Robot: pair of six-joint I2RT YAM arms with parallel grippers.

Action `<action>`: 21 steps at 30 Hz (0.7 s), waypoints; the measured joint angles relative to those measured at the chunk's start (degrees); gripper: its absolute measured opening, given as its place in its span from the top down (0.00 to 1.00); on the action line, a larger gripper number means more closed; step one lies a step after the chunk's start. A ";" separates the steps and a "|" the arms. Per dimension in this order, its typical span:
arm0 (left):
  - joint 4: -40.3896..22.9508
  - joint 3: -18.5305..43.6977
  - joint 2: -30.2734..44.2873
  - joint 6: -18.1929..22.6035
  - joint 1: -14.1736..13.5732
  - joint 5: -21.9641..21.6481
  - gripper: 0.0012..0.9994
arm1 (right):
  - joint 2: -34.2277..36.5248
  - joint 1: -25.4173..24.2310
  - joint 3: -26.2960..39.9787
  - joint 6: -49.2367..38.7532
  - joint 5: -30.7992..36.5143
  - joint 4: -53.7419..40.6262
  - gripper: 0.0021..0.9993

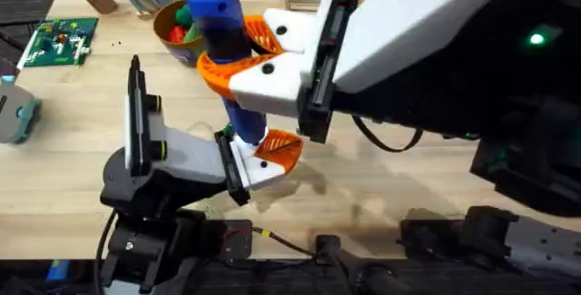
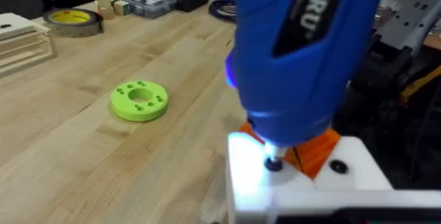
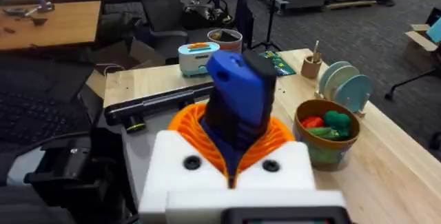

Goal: Pick up the gripper from the table and insert it into the empty holder that is missing its gripper. Then pick up a screw, insert it into the mounting hole, and use the screwdriver to tighten it. Finally, clean up the table by picking up the vegetable and placing it into the bucket.

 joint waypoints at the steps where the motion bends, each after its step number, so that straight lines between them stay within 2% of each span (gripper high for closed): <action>1: 0.00 0.00 0.00 0.00 0.00 0.02 0.98 | 0.00 0.00 0.00 -0.02 0.04 0.07 0.99; 6: 0.00 0.00 0.00 0.00 0.00 0.02 0.98 | -0.02 -0.11 0.00 -0.02 0.02 4.17 0.99; 9: 0.00 0.00 0.00 0.00 0.00 0.00 0.98 | -1.26 -1.24 0.00 -0.37 -0.02 9.32 0.99; 11: 0.00 0.00 0.00 0.00 0.00 0.00 0.98 | -3.20 -2.67 0.00 -0.60 0.00 9.57 0.99; 16: 0.00 0.00 0.00 0.00 0.00 0.00 0.98 | -5.53 -7.12 0.02 -2.20 0.04 6.23 0.99; 21: 0.00 0.00 0.00 0.00 0.00 0.00 0.98 | -4.54 -12.85 0.22 -11.02 3.82 -4.44 0.99</action>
